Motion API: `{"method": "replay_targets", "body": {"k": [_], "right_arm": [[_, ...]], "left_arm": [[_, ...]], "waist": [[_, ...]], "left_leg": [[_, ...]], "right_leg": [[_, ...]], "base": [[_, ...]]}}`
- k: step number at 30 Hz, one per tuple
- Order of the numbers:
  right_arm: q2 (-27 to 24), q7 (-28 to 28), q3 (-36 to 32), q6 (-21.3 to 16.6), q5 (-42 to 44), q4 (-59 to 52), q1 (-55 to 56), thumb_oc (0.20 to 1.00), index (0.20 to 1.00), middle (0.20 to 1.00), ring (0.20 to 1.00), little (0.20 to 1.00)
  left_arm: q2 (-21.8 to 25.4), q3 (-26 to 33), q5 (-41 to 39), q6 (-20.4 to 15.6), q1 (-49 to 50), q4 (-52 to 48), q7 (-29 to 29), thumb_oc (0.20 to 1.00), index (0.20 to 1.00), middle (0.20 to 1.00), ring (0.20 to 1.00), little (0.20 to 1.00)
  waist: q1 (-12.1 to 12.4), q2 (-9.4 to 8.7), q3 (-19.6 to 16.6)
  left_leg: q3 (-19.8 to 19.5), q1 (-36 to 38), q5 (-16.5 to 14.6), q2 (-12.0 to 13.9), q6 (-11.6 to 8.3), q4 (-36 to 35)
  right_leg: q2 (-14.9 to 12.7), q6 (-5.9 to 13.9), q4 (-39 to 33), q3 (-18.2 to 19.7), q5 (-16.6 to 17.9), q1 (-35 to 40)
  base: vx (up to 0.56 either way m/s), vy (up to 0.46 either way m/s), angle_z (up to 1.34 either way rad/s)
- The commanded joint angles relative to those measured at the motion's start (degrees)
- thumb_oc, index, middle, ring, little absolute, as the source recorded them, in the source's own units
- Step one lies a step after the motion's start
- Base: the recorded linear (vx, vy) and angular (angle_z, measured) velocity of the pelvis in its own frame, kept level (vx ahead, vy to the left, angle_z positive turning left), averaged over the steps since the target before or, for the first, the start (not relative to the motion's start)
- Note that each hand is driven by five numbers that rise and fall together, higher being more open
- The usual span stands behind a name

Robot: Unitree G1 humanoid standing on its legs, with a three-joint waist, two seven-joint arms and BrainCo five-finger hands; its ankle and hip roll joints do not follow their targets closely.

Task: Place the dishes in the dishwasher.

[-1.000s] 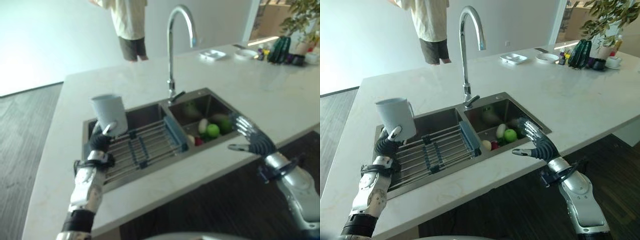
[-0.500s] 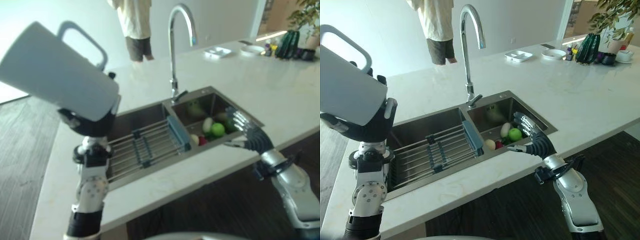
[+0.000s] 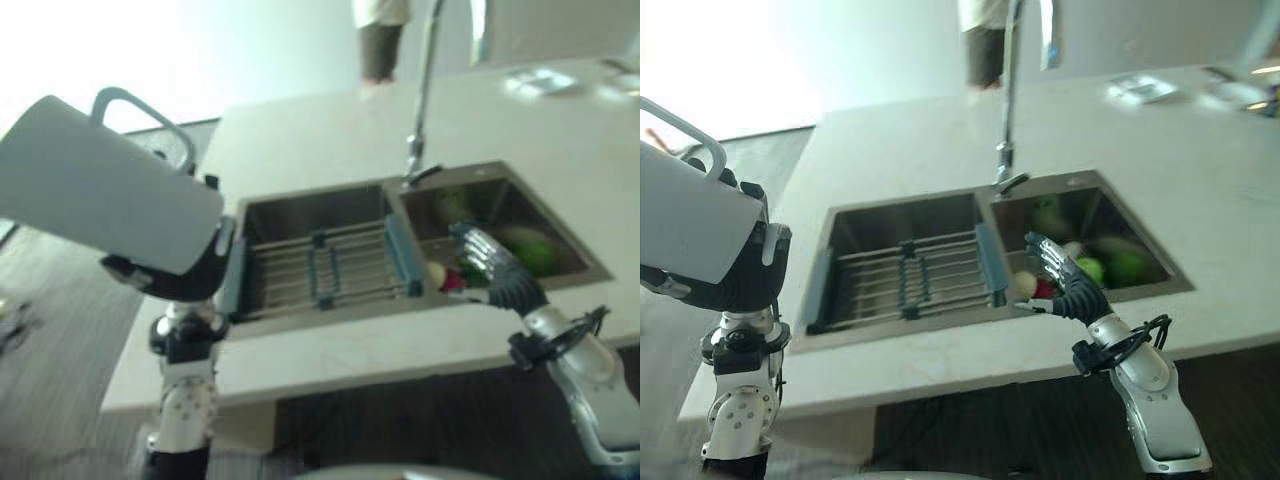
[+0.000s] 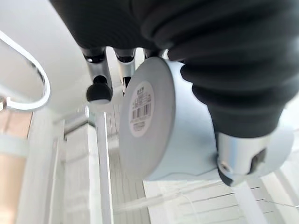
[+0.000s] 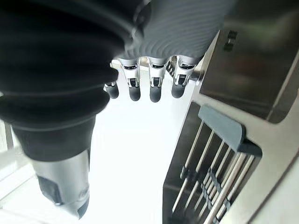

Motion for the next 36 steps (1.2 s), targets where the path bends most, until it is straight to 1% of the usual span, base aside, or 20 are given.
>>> {"method": "replay_targets", "body": {"k": [1,3,5,7,9,11,12,13,16,18,19,20,21,22,23,24,28,30,31,36], "right_arm": [[2.49,-0.80,-4.53,-8.60,3.23,-2.53,-1.11,1.000,1.000,1.000,1.000,1.000],[3.10,-1.25,-5.21,-9.80,2.23,-2.35,-0.81,1.000,1.000,1.000,1.000,1.000],[3.00,-2.78,-5.88,-10.02,1.59,-1.75,-1.33,1.000,1.000,1.000,1.000,1.000],[2.58,-4.44,-6.84,-10.05,2.06,-1.35,-1.62,1.000,1.000,1.000,1.000,1.000],[2.85,-5.72,-7.04,-9.80,1.97,-1.52,-1.70,1.000,1.000,1.000,1.000,1.000],[5.05,-6.61,-5.18,-9.64,-1.31,-1.53,-3.30,1.000,1.000,1.000,1.000,1.000],[7.11,-6.97,-3.76,-9.34,-3.26,-2.34,-3.96,1.000,1.000,1.000,1.000,1.000],[8.66,-7.11,-2.70,-9.20,-3.67,-2.74,-4.23,1.000,1.000,1.000,1.000,1.000],[11.47,-6.93,-0.22,-9.37,-5.62,-2.89,-3.96,1.000,1.000,1.000,1.000,1.000],[11.95,-7.15,0.80,-9.31,-6.41,-2.74,-3.77,1.000,1.000,1.000,1.000,1.000],[11.18,-8.61,0.29,-10.44,-5.99,-1.78,-3.01,1.000,1.000,1.000,1.000,1.000],[10.56,-8.81,-0.26,-10.73,-5.13,-1.46,-2.78,1.000,1.000,1.000,1.000,1.000],[9.51,-8.22,-1.24,-11.16,-3.61,-1.04,-2.43,1.000,1.000,1.000,1.000,1.000],[8.60,-7.12,-2.18,-11.17,-2.04,-0.85,-2.25,1.000,1.000,1.000,1.000,1.000],[7.69,-5.97,-3.19,-10.60,0.33,-1.13,-1.69,1.000,1.000,1.000,1.000,1.000],[7.73,-5.36,-3.48,-10.66,0.56,-1.51,-1.05,1.000,1.000,1.000,1.000,1.000],[8.28,-6.96,-0.02,-10.59,-0.19,-1.36,-3.90,1.000,1.000,1.000,1.000,1.000],[8.66,-7.77,2.15,-10.06,-0.24,-1.13,-6.29,1.000,1.000,1.000,1.000,1.000],[8.60,-8.23,3.58,-9.27,-0.19,-0.84,-7.91,1.000,1.000,1.000,1.000,1.000],[8.95,-6.37,5.22,-6.89,0.97,-1.57,-8.12,1.000,1.000,1.000,1.000,1.000]], "left_arm": [[4.06,2.99,-2.14,-2.51,-4.34,-1.99,-1.25,0.200,0.200,0.200,0.200,0.200],[3.27,3.07,-2.43,-2.24,-4.24,-1.99,-2.69,0.200,0.200,0.200,0.200,0.200],[2.56,3.01,-3.60,-1.27,-4.58,-1.19,-4.88,0.200,0.200,0.200,0.200,0.200],[3.14,2.40,-3.59,-0.37,-5.53,-1.13,-4.85,0.200,0.200,0.200,0.200,0.200],[4.20,2.26,-4.15,0.51,-5.84,-1.41,-4.28,0.200,0.200,0.200,0.200,0.200],[4.39,3.08,-4.48,2.26,-5.89,-1.96,-3.76,0.200,0.200,0.200,0.200,0.200],[3.75,3.33,-4.15,3.02,-5.45,-2.68,-2.62,0.200,0.200,0.200,0.200,0.200],[3.36,3.38,-3.24,3.29,-5.22,-3.09,-1.97,0.200,0.200,0.200,0.200,0.200],[2.68,3.12,-1.31,3.00,-5.04,-3.51,-1.16,0.200,0.200,0.200,0.200,0.200],[2.70,2.93,-0.64,3.06,-5.47,-3.51,-0.36,0.200,0.200,0.200,0.200,0.200],[4.05,1.56,-1.61,3.35,-7.35,-1.47,-0.85,0.200,0.200,0.200,0.200,0.200],[4.42,1.10,-1.91,3.36,-7.99,-0.77,-1.07,0.200,0.200,0.200,0.200,0.200],[4.56,0.37,-1.86,3.27,-9.00,0.06,-0.71,0.200,0.200,0.200,0.200,0.200],[4.31,-0.26,-1.11,2.80,-9.63,0.48,-0.27,0.200,0.200,0.200,0.200,0.200],[3.42,-1.34,0.57,2.52,-10.69,-0.12,1.63,0.200,0.200,0.200,0.200,0.200],[2.63,-1.86,1.28,1.73,-11.01,-0.47,1.70,0.200,0.200,0.200,0.200,0.200],[2.49,-0.42,2.37,0.33,-9.12,-2.93,1.10,0.200,0.200,0.200,0.200,0.200],[3.11,0.35,2.64,-0.17,-8.72,-3.09,1.09,0.200,0.200,0.200,0.200,0.200],[4.36,1.06,2.19,-0.41,-8.50,-2.79,0.89,0.200,0.200,0.200,0.200,0.200],[4.71,2.42,2.81,0.83,-6.35,-4.05,3.64,0.200,0.200,0.200,0.200,0.200]], "waist": [[-3.68,-6.58,-1.37],[-4.05,-6.80,-1.85],[-4.29,-6.34,-2.48],[-4.71,-6.11,-2.97],[-4.56,-6.16,-3.46],[-2.70,-6.64,-3.33],[-1.26,-7.05,-2.70],[-0.25,-7.31,-2.22],[1.23,-7.81,-1.22],[0.99,-7.68,-1.09],[-1.22,-7.79,-1.27],[-2.02,-7.76,-1.48],[-3.12,-7.68,-1.88],[-3.81,-7.65,-2.23],[-4.28,-7.93,-2.87],[-4.04,-8.27,-3.13],[-0.19,-8.58,-2.92],[1.45,-8.30,-3.19],[2.69,-8.17,-3.75],[5.47,-7.74,-4.67]], "left_leg": [[5.27,10.45,-1.24,1.14,-2.69,13.51],[5.59,13.06,-1.61,0.95,-2.89,15.63],[6.86,16.00,-0.89,2.67,-4.10,14.81],[10.74,19.34,-1.48,3.84,-4.61,7.57],[13.29,20.80,-1.08,4.49,-4.81,1.99],[11.42,19.76,-6.95,0.78,-3.87,-0.03],[8.68,18.65,-8.61,-1.48,-3.12,-0.03],[7.09,18.01,-9.44,-2.79,-2.47,-0.03],[4.33,16.82,-10.47,-5.37,-0.72,-0.03],[2.37,15.94,-10.46,-6.27,0.38,-0.03],[-1.50,14.59,-10.32,-7.65,2.05,-0.03],[-2.80,14.10,-10.22,-8.01,2.55,-0.03],[-4.83,13.12,-9.55,-8.36,3.06,-0.03],[-6.07,12.47,-9.09,-8.46,3.38,-0.03],[-8.75,11.17,-7.99,-9.08,4.04,-0.03],[-12.38,10.57,-7.98,-10.32,4.88,-0.03],[-18.14,10.08,-7.58,-11.21,5.09,-0.03],[-18.75,9.67,-7.13,-10.72,4.70,-0.03],[-18.64,8.68,-6.09,-9.88,4.15,-0.03],[-19.02,6.47,-3.90,-7.28,2.26,-0.03]], "right_leg": [[-0.39,2.17,0.45,0.25,1.45,-0.85],[-1.26,1.85,0.45,-2.86,3.20,-2.49],[-1.48,1.71,0.45,-7.37,4.18,-2.86],[-3.05,3.33,0.77,-11.26,5.51,-3.10],[-5.13,5.33,0.92,-13.06,7.05,-3.44],[-10.24,9.35,1.16,-15.12,11.38,-4.96],[-13.12,10.88,1.61,-16.05,14.86,-5.36],[-14.57,11.44,1.87,-16.44,16.63,-5.50],[-17.16,12.07,2.22,-16.70,18.47,-5.36],[-16.50,11.77,2.46,-13.94,17.62,-5.65],[-14.34,11.06,3.50,-4.60,16.17,-7.09],[-12.67,10.50,4.17,-1.07,14.57,-7.44],[-9.57,9.15,4.93,4.11,11.53,-7.59],[-7.33,8.32,5.08,7.41,9.26,-7.23],[-4.11,7.12,4.29,12.27,6.34,-6.24],[-3.29,6.92,4.62,16.11,5.82,-5.57],[-3.42,6.67,5.03,14.56,5.13,-4.86],[-3.12,6.66,4.09,13.18,4.48,-3.91],[-2.57,6.37,3.02,11.56,3.62,-2.54],[-1.29,4.75,0.84,7.30,1.27,0.70]], "base": [[-0.44,0.094,0.32],[-0.41,0.151,1.08],[-0.41,0.318,1.56],[-0.32,0.387,1.50],[-0.30,0.419,2.48],[-0.37,0.633,1.73],[-0.29,0.570,0.82],[-0.20,0.436,0.55],[-0.16,0.324,0.26],[-0.11,0.360,0.49],[-0.03,0.378,1.93],[0.02,0.371,2.67],[0.05,0.224,2.76],[0.08,0.254,2.24],[0.14,0.157,2.12],[0.13,0.063,2.19],[0.05,-0.138,1.12],[0.07,-0.219,0.59],[0.07,-0.206,0.61],[0.09,-0.172,0.46]]}}
